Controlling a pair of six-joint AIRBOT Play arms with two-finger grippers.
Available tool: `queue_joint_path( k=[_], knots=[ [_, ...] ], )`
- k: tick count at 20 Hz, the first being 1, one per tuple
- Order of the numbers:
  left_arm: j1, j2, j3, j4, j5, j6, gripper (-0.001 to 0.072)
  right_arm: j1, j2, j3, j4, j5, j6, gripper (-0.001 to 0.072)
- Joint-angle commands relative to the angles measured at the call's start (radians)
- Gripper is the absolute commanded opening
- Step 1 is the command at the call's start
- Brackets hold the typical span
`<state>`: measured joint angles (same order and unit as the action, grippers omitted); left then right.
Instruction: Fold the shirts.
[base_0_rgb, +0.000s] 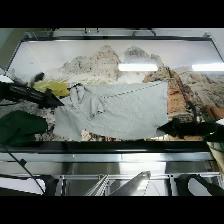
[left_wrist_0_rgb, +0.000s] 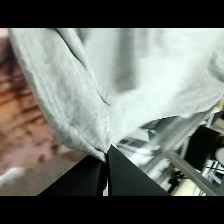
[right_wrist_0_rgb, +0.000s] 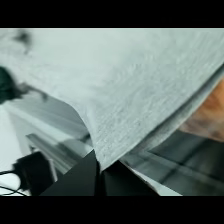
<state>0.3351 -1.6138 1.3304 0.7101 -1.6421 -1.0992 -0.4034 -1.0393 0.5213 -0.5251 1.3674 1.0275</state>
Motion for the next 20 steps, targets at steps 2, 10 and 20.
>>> queue_joint_path(
  k=[2,10,20],
  knots=[
    [0.121,0.299,0.103,-0.489,-0.216,0.053,0.0015,-0.199,0.196,0.360,0.241,0.256,0.012,0.0013],
    [0.557,0.667,0.393,-1.043,-0.208,0.097,0.0015,-0.540,0.283,0.784,0.789,0.106,0.014,0.0013],
    [0.291,0.450,0.505,-0.532,-0.136,0.074,0.0016,-0.303,0.198,0.755,0.219,-0.028,0.082,0.0013]
  ],
)
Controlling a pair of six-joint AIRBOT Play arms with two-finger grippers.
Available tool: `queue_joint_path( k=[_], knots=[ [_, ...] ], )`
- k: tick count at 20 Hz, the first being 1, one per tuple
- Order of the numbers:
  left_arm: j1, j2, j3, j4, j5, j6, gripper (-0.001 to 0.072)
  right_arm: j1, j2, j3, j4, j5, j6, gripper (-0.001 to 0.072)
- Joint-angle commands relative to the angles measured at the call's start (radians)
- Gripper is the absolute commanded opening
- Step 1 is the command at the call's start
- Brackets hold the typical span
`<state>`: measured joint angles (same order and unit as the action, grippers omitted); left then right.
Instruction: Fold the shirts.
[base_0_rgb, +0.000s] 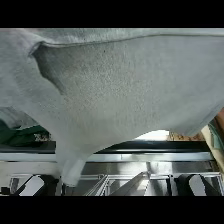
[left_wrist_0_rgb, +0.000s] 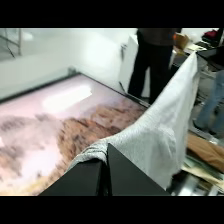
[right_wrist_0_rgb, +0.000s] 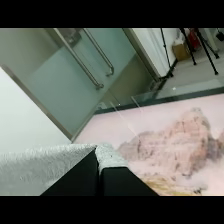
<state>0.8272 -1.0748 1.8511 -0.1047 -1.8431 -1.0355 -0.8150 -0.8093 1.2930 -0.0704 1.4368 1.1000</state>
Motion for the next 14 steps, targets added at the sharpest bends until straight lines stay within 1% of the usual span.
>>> queue_joint_path(
  k=[1,2,4,6,7,8,9,11,12,14],
  knots=[
    [-0.302,-0.137,-0.033,0.423,0.111,0.029,0.0016,0.178,-0.056,-0.048,-0.325,-0.157,0.027,0.0013],
    [-0.406,-0.196,-0.049,0.558,0.163,0.034,0.0016,0.247,-0.090,-0.090,-0.387,-0.211,0.030,0.0013],
    [-0.566,-0.340,-0.061,0.745,0.252,0.043,0.0017,0.340,-0.185,-0.183,-0.443,-0.293,0.030,0.0013],
    [-0.659,-0.533,-0.008,0.849,0.291,0.038,0.0017,0.387,-0.322,-0.252,-0.442,-0.375,0.017,0.0013],
    [-0.685,-0.640,0.047,0.880,0.289,0.019,0.0017,0.402,-0.401,-0.257,-0.441,-0.399,-0.011,0.0013],
    [-0.703,-0.756,0.119,0.908,0.283,-0.008,0.0017,0.414,-0.480,-0.257,-0.411,-0.424,-0.043,0.0013],
    [-0.714,-0.872,0.206,0.915,0.270,-0.038,0.0016,0.419,-0.561,-0.256,-0.339,-0.448,-0.100,0.0013],
    [-0.718,-1.040,0.332,0.916,0.275,-0.081,0.0016,0.418,-0.709,-0.241,-0.136,-0.469,-0.237,0.0013],
    [-0.710,-1.083,0.339,0.915,0.312,-0.088,0.0016,0.418,-0.774,-0.224,-0.048,-0.468,-0.289,0.0013],
    [-0.690,-1.092,0.265,0.907,0.415,-0.087,0.0016,0.418,-0.872,-0.171,0.010,-0.468,-0.330,0.0013]
  ],
)
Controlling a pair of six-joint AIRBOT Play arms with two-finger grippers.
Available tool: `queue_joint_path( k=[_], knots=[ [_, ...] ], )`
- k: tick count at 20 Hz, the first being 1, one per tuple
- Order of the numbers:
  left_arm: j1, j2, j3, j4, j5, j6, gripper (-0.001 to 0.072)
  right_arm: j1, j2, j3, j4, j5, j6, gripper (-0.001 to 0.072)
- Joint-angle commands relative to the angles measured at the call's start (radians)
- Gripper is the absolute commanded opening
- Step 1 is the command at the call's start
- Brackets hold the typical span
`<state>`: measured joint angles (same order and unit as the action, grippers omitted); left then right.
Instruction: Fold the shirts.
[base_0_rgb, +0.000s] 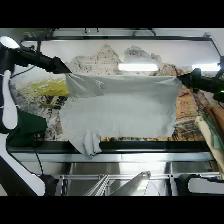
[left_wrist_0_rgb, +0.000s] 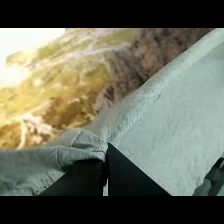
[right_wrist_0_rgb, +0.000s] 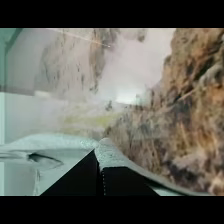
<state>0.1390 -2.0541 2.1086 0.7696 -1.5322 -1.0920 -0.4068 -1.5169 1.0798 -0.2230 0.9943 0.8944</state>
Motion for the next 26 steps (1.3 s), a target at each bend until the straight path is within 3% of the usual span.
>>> queue_joint_path(
  k=[1,4,8,11,14,15,16,17,18,19,23,26],
  knots=[
    [0.012,-0.111,-0.031,-0.008,0.142,-0.029,0.0016,0.010,-0.200,0.071,0.164,-0.025,-0.124,0.0013],
    [0.040,-0.112,-0.108,-0.163,0.163,0.031,0.0016,0.009,-0.264,0.107,0.162,-0.021,-0.139,0.0013],
    [0.042,-0.113,-0.117,-0.159,0.023,0.028,0.0016,-0.008,-0.296,0.106,0.037,0.042,-0.110,0.0013],
    [0.042,-0.114,-0.117,-0.076,-0.079,-0.031,0.0014,-0.028,-0.296,0.106,-0.136,0.089,-0.040,0.0013],
    [0.027,-0.128,-0.117,0.031,-0.098,-0.089,0.0013,-0.034,-0.296,0.106,-0.186,0.091,-0.031,0.0014],
    [0.022,-0.136,-0.117,0.031,-0.111,-0.098,0.0014,-0.032,-0.296,0.106,-0.185,0.095,-0.030,0.0021],
    [0.021,-0.143,-0.117,0.032,-0.134,-0.105,0.0015,-0.031,-0.296,0.106,-0.185,0.104,-0.030,0.0112],
    [0.020,-0.147,-0.117,0.032,-0.157,-0.126,0.0046,-0.031,-0.296,0.106,-0.185,0.122,-0.030,0.0253],
    [0.021,-0.147,-0.117,0.042,-0.167,-0.169,0.0254,-0.035,-0.295,0.107,-0.183,0.148,-0.029,0.0263],
    [0.023,-0.145,-0.116,0.051,-0.179,-0.217,0.0310,-0.045,-0.295,0.109,-0.181,0.177,-0.014,0.0263],
    [0.058,-0.117,-0.117,0.048,-0.290,-0.273,0.0302,-0.129,-0.260,0.116,-0.208,0.386,0.013,0.0248],
    [0.077,-0.035,-0.188,0.048,-0.308,-0.267,0.0302,-0.188,-0.171,0.069,-0.390,0.479,0.021,0.0247]
  ],
)
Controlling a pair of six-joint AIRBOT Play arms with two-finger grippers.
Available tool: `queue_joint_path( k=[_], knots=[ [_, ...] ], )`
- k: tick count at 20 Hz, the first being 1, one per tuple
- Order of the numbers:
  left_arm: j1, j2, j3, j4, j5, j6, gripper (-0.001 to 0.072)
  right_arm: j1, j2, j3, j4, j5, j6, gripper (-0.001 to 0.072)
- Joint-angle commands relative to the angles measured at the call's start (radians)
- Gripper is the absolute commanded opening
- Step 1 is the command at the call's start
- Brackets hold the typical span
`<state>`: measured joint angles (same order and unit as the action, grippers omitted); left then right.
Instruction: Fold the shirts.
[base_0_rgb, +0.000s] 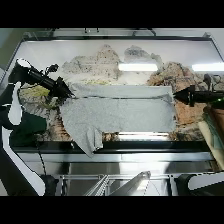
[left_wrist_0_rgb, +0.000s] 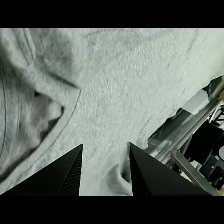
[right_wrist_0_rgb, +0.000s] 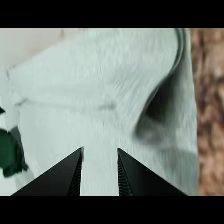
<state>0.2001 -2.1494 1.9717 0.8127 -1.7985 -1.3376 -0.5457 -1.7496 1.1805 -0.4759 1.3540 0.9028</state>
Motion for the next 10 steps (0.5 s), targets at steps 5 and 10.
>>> queue_joint_path(
  k=[5,10],
  knots=[
    [0.045,0.387,-0.531,0.006,0.084,0.134,0.0302,-0.070,0.223,-0.335,-0.391,-0.016,0.000,0.0370],
    [0.144,0.642,-0.964,0.003,0.183,0.186,0.0304,-0.042,0.218,-0.456,-0.306,-0.094,-0.090,0.0493]
  ],
)
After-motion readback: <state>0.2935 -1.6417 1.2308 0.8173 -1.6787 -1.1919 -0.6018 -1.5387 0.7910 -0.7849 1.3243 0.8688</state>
